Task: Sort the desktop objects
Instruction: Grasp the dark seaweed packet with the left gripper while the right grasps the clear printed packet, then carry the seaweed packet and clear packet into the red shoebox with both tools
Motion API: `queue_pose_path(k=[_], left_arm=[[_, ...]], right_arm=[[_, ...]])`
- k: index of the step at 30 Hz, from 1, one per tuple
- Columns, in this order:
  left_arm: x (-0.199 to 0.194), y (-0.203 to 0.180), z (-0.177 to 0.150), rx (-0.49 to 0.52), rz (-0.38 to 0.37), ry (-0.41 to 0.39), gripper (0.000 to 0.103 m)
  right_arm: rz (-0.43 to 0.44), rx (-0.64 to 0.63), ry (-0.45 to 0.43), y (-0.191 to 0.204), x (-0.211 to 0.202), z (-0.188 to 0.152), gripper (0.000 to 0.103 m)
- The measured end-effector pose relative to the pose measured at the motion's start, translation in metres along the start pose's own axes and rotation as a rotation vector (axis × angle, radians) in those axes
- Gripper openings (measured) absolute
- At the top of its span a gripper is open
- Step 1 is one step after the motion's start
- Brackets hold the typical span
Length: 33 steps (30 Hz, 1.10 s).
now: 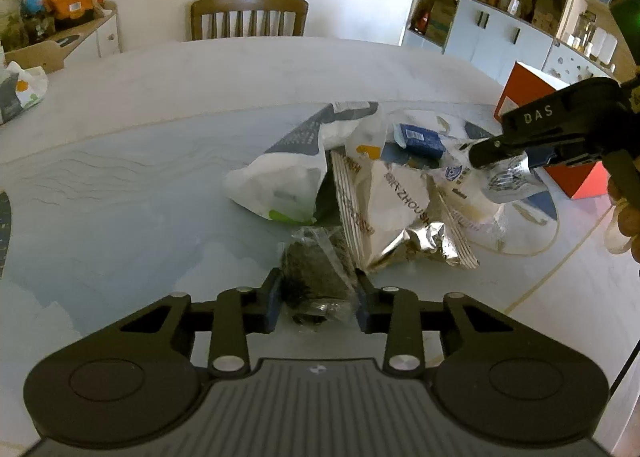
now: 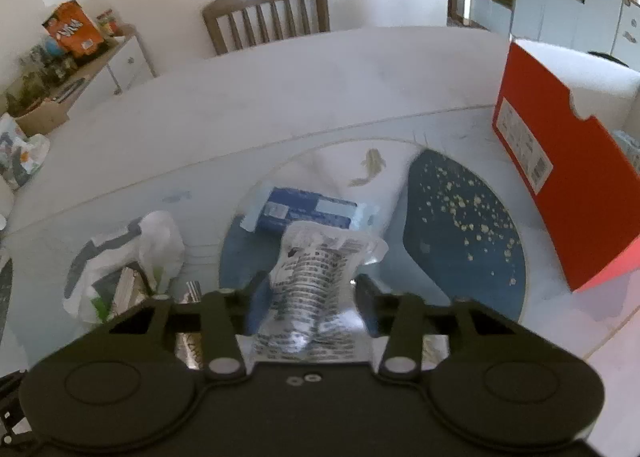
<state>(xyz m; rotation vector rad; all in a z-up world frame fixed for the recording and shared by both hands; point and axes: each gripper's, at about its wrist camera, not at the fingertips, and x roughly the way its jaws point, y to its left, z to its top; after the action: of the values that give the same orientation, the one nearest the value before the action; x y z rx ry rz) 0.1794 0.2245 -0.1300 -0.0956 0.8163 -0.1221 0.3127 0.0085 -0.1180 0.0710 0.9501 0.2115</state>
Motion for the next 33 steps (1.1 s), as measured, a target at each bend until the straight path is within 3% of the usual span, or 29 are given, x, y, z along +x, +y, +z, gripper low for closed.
queue_pose_path(k=[16, 33], left_arm=[[-0.030, -0.006, 0.005, -0.037, -0.016, -0.052, 0.033], [-0.054, -0.039, 0.017, -0.007, -0.060, -0.074, 0.033]], right_arm=[[0.063, 0.014, -0.043, -0.010, -0.024, -0.002, 0.019], [0.124, 0.081, -0.056, -0.035, -0.054, -0.011, 0.017]])
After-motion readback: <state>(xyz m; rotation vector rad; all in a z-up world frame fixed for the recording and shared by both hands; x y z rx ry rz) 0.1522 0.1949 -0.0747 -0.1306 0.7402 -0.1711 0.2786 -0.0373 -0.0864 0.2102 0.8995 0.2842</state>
